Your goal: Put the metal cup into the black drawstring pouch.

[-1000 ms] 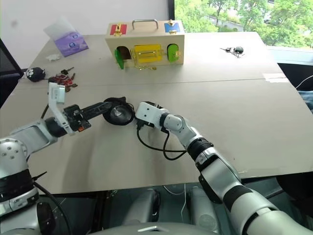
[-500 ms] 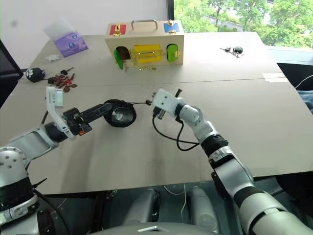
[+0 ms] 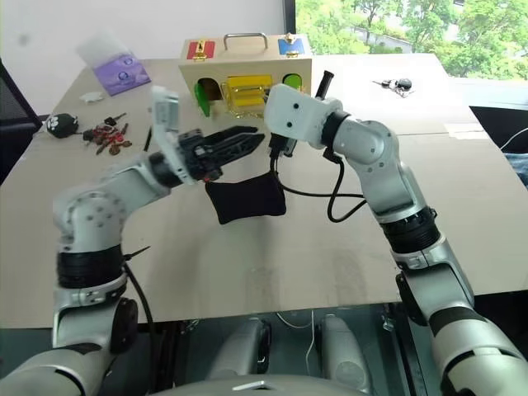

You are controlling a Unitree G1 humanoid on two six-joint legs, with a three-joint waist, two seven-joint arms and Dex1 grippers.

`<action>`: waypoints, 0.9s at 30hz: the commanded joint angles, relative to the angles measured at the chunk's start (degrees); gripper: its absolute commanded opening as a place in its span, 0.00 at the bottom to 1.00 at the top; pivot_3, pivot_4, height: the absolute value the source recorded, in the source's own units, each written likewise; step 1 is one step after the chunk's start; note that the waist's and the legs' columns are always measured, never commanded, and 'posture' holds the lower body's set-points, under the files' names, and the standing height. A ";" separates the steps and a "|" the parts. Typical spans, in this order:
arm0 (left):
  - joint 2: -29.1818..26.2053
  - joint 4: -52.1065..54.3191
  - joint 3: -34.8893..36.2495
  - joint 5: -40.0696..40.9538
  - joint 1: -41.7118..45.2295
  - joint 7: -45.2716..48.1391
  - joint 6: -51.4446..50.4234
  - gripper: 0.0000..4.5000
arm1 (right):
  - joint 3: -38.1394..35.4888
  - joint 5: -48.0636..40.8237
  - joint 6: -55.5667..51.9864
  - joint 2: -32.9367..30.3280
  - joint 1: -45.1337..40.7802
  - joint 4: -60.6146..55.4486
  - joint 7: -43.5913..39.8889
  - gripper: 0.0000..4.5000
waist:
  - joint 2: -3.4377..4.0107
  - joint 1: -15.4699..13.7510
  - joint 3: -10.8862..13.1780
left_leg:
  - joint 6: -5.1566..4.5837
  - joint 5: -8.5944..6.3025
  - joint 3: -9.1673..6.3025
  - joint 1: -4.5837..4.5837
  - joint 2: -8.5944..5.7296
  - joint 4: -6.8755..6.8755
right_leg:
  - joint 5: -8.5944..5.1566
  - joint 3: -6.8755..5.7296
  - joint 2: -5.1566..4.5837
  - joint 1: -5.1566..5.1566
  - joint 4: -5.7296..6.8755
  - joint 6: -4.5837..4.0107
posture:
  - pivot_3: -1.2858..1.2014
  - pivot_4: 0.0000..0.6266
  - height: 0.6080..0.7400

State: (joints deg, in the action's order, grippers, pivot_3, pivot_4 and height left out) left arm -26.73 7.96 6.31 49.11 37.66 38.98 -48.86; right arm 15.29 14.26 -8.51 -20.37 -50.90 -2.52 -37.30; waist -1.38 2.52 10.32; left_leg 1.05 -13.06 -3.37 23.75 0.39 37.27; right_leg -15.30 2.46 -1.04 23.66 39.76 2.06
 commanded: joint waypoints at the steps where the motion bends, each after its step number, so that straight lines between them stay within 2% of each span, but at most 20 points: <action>1: 0.99 -2.23 -1.79 -3.30 2.24 3.29 4.91 0.46 | -0.14 0.32 -1.24 -0.33 -2.25 -3.70 -0.58 0.00 | 0.01 -0.03 0.00 | 0.00 0.00 0.01 0.01 0.00 -0.01 | 0.00 0.00 0.00 0.00 0.00 0.00 | 0.52 0.24 1.00; 14: 3.83 -3.96 -2.97 -5.97 4.99 6.40 7.10 0.46 | 0.34 0.66 -3.38 0.15 -1.90 -5.61 -1.05 0.00 | 0.00 -0.18 0.00 | -0.01 0.00 -0.02 0.08 -0.01 0.02 | 0.00 -0.04 -0.05 0.00 -0.07 0.00 | 0.52 0.24 1.00; 17: 4.01 -3.82 -3.58 -6.87 4.80 7.14 7.41 0.29 | 0.24 0.43 -3.79 0.24 -1.88 -5.81 -1.05 0.00 | 0.00 -0.20 0.00 | -0.01 0.00 -0.03 0.08 -0.01 0.02 | 0.00 -0.04 -0.05 0.00 -0.07 0.00 | 0.52 0.24 1.00; 19: 4.44 -3.90 -3.90 -7.28 4.62 7.14 7.63 0.07 | -0.05 -0.13 -4.38 0.53 -1.82 -6.07 -1.10 0.00 | 0.00 -0.21 0.00 | -0.01 0.00 -0.02 0.08 -0.01 0.02 | 0.00 -0.04 -0.05 0.00 -0.07 0.00 | 0.52 0.24 1.00; 20: 4.59 -3.88 -4.13 -7.51 4.44 7.21 7.78 0.03 | -0.28 -0.57 -4.87 0.78 -1.76 -6.26 -1.12 0.00 | 0.00 -0.21 0.00 | -0.01 0.00 -0.02 0.08 -0.01 0.02 | 0.00 -0.04 -0.05 0.00 -0.07 0.01 | 0.52 0.24 1.00; 25: 4.52 -4.52 -5.59 -10.10 2.05 6.51 8.03 0.03 | -5.26 -7.70 -13.99 4.60 -1.33 -8.12 0.05 0.00 | 0.00 -0.08 0.00 | -0.01 0.00 -0.03 0.07 0.00 0.02 | 0.00 -0.03 -0.03 0.00 -0.04 0.00 | 0.52 0.24 1.00; 27: 3.12 -4.77 -6.41 -11.83 -0.13 7.41 8.33 0.03 | -9.00 -9.01 -16.40 4.04 -1.50 -5.35 2.23 0.00 | 0.00 -0.20 0.00 | -0.01 0.00 -0.05 0.06 0.01 0.02 | 0.00 -0.04 -0.03 0.00 -0.03 0.00 | 0.52 0.24 1.00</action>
State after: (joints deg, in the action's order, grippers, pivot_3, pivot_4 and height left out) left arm -22.33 3.21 0.33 38.84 38.84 45.41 -41.69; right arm 11.37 6.76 -22.79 -15.40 -51.51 -8.17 -37.47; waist -1.37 2.32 10.32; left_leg 1.03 -13.07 -3.42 23.82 0.40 37.29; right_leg -15.30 2.41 -1.08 23.66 39.72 2.06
